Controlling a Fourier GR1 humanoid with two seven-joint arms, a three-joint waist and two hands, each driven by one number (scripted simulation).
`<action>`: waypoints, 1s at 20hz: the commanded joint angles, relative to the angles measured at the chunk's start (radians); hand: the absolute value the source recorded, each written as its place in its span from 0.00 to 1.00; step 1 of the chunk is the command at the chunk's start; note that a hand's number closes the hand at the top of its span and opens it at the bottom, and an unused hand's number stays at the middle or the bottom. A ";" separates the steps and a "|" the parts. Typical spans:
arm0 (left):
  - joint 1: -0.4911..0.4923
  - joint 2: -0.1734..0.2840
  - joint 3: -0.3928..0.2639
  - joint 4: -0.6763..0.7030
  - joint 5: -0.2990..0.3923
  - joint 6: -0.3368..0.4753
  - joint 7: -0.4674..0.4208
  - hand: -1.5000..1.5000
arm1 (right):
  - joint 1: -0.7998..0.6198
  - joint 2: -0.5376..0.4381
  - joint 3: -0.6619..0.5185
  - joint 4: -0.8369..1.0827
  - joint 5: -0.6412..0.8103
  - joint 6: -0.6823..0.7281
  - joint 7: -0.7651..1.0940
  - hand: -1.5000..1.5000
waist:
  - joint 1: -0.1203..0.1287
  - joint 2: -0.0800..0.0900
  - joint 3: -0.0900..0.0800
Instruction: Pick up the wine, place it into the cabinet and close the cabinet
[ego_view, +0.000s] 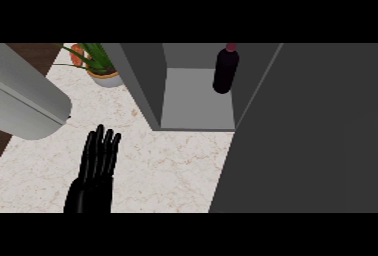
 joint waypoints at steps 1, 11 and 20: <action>0.056 0.078 0.085 -0.032 0.052 -0.071 -0.014 0.00 | -0.041 0.031 0.163 -0.182 0.030 -0.008 0.105 1.00 | -0.003 0.000 -0.002; 0.193 0.199 0.231 -0.166 0.166 -0.178 -0.008 0.00 | -0.237 0.232 0.292 -0.036 0.062 -0.120 0.276 1.00 | 0.014 -0.003 -0.003; 0.284 0.253 0.362 -0.124 0.266 -0.334 -0.064 0.00 | -0.598 0.270 0.303 0.223 0.070 -0.417 0.241 1.00 | 0.038 0.005 -0.005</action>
